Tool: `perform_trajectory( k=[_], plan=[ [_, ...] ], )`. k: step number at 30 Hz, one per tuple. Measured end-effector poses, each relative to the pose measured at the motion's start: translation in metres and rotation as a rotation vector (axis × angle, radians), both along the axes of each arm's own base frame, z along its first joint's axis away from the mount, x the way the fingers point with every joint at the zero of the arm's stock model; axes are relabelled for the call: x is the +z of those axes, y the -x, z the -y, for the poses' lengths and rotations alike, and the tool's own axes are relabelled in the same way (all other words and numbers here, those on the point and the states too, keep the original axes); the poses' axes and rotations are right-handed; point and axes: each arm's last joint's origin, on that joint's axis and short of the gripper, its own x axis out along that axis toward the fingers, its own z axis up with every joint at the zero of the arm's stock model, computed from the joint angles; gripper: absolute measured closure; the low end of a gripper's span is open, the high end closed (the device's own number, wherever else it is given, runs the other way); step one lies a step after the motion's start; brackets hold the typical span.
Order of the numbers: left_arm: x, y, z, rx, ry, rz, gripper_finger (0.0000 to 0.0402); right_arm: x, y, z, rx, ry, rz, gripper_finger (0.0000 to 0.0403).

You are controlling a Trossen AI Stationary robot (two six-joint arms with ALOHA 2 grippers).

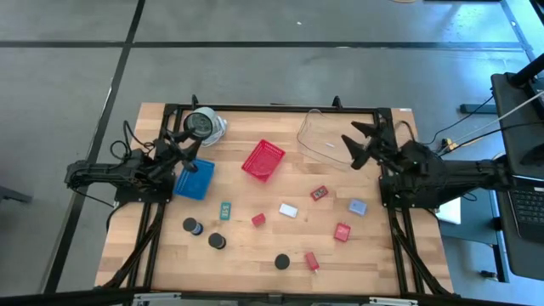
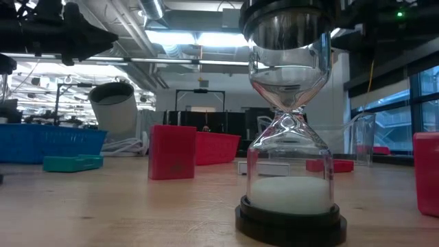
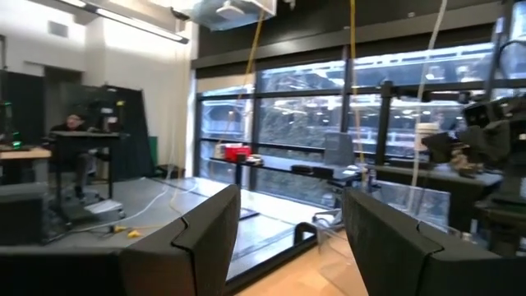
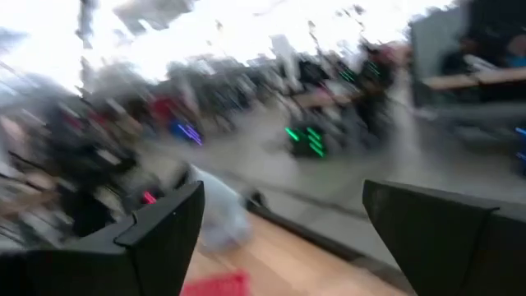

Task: Pick & Place Office items
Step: Put the light blue charger adapter into the white bin

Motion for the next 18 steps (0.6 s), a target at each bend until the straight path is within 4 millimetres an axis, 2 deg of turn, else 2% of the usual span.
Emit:
perform_trajectory(
  k=[4, 7, 13, 18],
  plan=[
    [0.0, 0.0, 0.0, 0.017, 0.006, -0.002, 0.019, 0.019, -0.005, 0.002, -0.058, -0.09, -0.24, 0.0064],
    [0.0, 0.0, 0.0, 0.017, 0.006, -0.002, 0.019, 0.026, -0.008, 0.0, -0.028, -0.235, -0.425, 0.0052],
    [0.0, 0.0, 0.0, 0.017, 0.006, -0.002, 0.019, 0.022, -0.017, -0.007, 0.088, -0.618, -0.722, 0.0022],
    [0.0, 0.0, 0.0, 0.017, 0.007, -0.002, 0.019, 0.009, -0.029, -0.014, 0.133, -0.803, -0.945, 0.0013]
  ],
)
